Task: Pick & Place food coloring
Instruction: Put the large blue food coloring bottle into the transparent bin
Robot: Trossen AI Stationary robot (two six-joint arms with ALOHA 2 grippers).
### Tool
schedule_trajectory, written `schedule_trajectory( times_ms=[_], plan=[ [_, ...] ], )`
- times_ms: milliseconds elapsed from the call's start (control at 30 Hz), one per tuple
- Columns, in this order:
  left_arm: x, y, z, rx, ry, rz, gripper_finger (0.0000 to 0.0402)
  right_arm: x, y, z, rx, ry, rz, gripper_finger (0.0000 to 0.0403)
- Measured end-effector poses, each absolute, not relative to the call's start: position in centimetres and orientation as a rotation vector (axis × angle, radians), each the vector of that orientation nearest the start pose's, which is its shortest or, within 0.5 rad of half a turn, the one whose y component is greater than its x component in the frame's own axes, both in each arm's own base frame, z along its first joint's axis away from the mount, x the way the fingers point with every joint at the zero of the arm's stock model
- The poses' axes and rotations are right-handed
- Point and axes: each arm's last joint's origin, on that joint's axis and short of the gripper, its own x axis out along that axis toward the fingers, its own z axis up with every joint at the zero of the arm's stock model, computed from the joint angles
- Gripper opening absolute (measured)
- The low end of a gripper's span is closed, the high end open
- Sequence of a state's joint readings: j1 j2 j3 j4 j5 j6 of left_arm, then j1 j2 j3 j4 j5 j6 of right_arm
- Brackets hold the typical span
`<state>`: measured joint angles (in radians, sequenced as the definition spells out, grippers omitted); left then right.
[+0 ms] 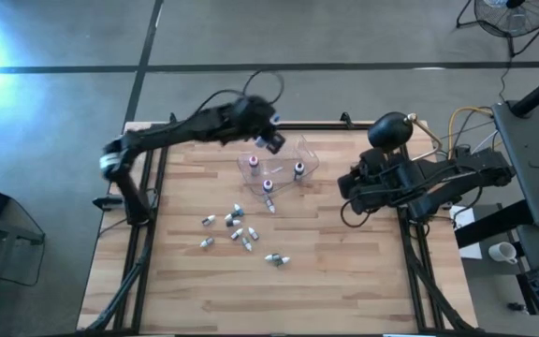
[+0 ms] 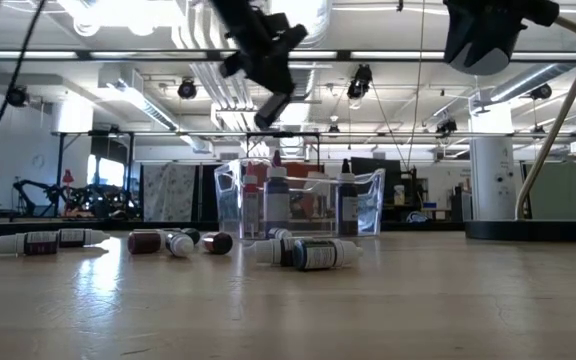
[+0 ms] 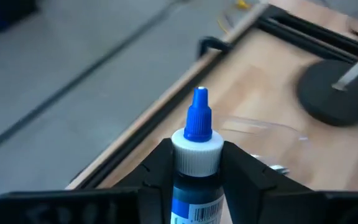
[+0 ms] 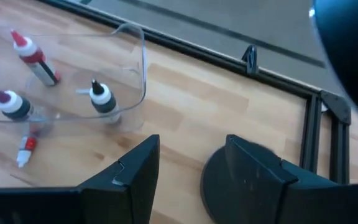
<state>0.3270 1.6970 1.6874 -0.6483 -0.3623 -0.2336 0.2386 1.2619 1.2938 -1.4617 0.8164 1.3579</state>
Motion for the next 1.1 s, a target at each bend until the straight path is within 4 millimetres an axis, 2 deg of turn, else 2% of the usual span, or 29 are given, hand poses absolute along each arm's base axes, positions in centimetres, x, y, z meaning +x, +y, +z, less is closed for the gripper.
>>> schedule_trajectory(
  times_ms=[267, 433, 600, 767, 1100],
  plan=[
    [27.4, 7.7, 33.4, -0.253, 0.307, 1.071, 0.0089, 19.4, 2.5, 33.8, 0.382, 0.629, -1.141, 0.0176],
    [24.5, 5.7, 30.4, -0.308, 0.104, 1.191, 0.009, 19.6, 2.4, 33.9, 0.351, 0.586, -1.153, 0.0176],
    [22.8, 4.9, 25.4, -0.417, 0.008, 1.255, 0.0091, 19.7, 2.4, 33.9, 0.328, 0.593, -1.136, 0.0176],
    [21.7, 4.5, 21.0, -0.394, 0.009, 1.313, 0.0091, 19.8, 2.4, 33.9, 0.304, 0.609, -1.12, 0.0176],
    [19.9, 4.5, 14.8, -0.278, 0.07, 1.387, 0.0092, 19.9, 2.5, 34.0, 0.238, 0.65, -1.085, 0.0176]
  ],
)
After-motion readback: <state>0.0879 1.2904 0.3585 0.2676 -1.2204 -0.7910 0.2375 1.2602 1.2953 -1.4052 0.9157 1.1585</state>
